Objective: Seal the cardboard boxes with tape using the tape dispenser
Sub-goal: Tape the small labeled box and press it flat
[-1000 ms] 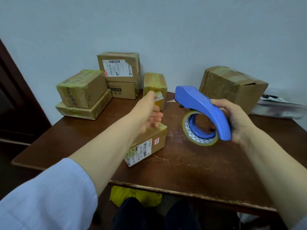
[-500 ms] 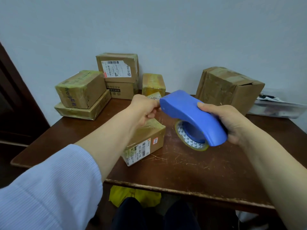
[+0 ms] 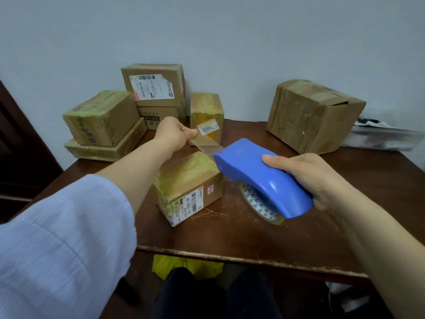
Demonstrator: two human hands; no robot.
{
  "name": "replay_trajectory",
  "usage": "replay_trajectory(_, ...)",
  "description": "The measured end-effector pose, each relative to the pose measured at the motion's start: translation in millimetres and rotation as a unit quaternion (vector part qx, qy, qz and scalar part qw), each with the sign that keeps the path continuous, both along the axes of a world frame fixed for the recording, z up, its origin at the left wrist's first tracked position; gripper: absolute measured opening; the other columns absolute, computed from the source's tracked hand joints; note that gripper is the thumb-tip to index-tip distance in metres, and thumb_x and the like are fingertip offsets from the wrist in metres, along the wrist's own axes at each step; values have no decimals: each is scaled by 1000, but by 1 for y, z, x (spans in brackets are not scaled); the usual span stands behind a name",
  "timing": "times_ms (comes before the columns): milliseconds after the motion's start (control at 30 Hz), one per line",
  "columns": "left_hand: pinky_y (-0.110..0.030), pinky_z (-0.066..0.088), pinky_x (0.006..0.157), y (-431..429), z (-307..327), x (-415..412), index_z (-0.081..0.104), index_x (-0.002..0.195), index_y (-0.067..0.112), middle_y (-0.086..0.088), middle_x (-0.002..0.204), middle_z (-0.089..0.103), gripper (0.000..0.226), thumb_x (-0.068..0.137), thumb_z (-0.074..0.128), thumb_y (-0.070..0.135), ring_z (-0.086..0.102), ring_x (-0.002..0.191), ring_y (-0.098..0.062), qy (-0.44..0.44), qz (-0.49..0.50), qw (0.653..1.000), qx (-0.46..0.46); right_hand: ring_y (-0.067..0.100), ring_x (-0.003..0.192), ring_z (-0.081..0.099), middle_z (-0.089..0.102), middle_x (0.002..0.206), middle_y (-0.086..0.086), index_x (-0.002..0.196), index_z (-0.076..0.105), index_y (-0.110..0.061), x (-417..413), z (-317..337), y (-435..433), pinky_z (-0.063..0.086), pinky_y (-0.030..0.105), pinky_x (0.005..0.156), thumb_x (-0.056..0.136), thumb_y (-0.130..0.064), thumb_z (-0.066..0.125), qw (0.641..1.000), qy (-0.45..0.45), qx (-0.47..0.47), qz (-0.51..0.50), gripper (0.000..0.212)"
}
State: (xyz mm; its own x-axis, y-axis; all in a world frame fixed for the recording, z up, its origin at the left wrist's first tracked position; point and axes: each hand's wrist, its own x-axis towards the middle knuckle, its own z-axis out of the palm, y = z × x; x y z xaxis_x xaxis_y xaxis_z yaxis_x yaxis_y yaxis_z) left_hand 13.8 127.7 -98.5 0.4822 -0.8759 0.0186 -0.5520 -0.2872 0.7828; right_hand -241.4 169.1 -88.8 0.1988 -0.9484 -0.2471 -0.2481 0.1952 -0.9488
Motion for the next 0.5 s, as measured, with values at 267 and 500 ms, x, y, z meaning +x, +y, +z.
replay_trajectory(267,-33,42,71,-6,-5,0,63,61,10,-6,72,59,35,89,67,30,49,68,-17,-9,-6,1000,25,23,54,65,72,68,14,65,71,-4,0,-6,-1,53,32,62,74,-33,76,1000,6,7,12,31)
replay_trajectory(500,-33,44,73,-4,-11,1,65,62,11,-8,78,63,34,89,66,31,53,72,-20,-22,-9,999,35,23,56,66,72,70,14,69,72,-3,1,-10,-2,54,33,63,75,-34,75,999,15,16,23,32)
